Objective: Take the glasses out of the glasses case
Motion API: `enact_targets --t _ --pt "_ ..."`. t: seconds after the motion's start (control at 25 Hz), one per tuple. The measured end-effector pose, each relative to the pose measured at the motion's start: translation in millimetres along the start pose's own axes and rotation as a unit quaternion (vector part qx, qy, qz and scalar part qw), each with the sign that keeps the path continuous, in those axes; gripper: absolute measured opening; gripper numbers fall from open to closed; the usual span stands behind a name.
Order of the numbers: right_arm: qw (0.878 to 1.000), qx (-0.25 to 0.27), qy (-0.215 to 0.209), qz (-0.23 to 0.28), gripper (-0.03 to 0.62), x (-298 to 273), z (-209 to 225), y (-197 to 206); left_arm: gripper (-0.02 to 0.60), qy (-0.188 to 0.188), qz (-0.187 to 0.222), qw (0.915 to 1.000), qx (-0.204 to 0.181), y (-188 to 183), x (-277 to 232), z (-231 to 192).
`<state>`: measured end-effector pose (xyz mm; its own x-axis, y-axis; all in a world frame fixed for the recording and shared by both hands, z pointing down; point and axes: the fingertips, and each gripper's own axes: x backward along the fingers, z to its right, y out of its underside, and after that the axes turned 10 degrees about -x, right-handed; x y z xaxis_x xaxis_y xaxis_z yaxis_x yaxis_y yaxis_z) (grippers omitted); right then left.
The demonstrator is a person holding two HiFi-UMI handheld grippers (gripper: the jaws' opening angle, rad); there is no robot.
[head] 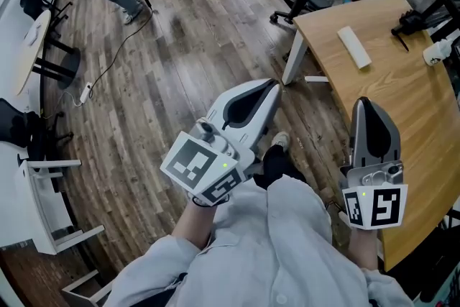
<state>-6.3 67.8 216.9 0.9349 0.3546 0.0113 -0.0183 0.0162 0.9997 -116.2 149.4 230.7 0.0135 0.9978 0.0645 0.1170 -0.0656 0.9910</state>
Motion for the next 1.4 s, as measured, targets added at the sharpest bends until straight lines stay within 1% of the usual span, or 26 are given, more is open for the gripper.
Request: enact_targets --t 0.16,0.24,0.36,0.6,0.8,0.96,1.16,1.4 --pt "1.000 -0.003 0.003 -0.007 0.000 -25 22 1 0.005 0.007 -0.009 0.9999 -0.008 0 -31 -11" --pt "1.000 -0.005 0.004 -0.006 0.000 -39 36 1 0.005 0.011 -0.014 0.9997 -0.016 1 -49 -17" --pt "1.000 -0.008 0.009 -0.003 0.000 -60 59 0 0.005 0.019 -0.021 0.9994 -0.019 3 -78 -25" --pt "1.000 -0.012 0.028 0.005 0.000 -90 100 -7 0.005 0.040 -0.025 0.9986 -0.023 -1 -130 -39" --pt "0.999 -0.019 0.047 0.003 0.000 -105 138 -4 0.005 0.062 -0.030 0.9973 -0.026 0 -175 -40" --pt "0.998 -0.020 0.062 0.000 0.000 -107 159 -1 0.005 0.080 -0.035 0.9959 -0.023 3 -200 -38" --pt "0.996 -0.025 0.084 -0.011 0.000 -101 185 4 0.005 0.114 -0.043 0.9919 -0.037 5 -224 -19" --pt "0.993 -0.023 0.109 -0.028 0.000 -87 199 11 0.005 0.139 -0.053 0.9883 -0.035 8 -242 -2"
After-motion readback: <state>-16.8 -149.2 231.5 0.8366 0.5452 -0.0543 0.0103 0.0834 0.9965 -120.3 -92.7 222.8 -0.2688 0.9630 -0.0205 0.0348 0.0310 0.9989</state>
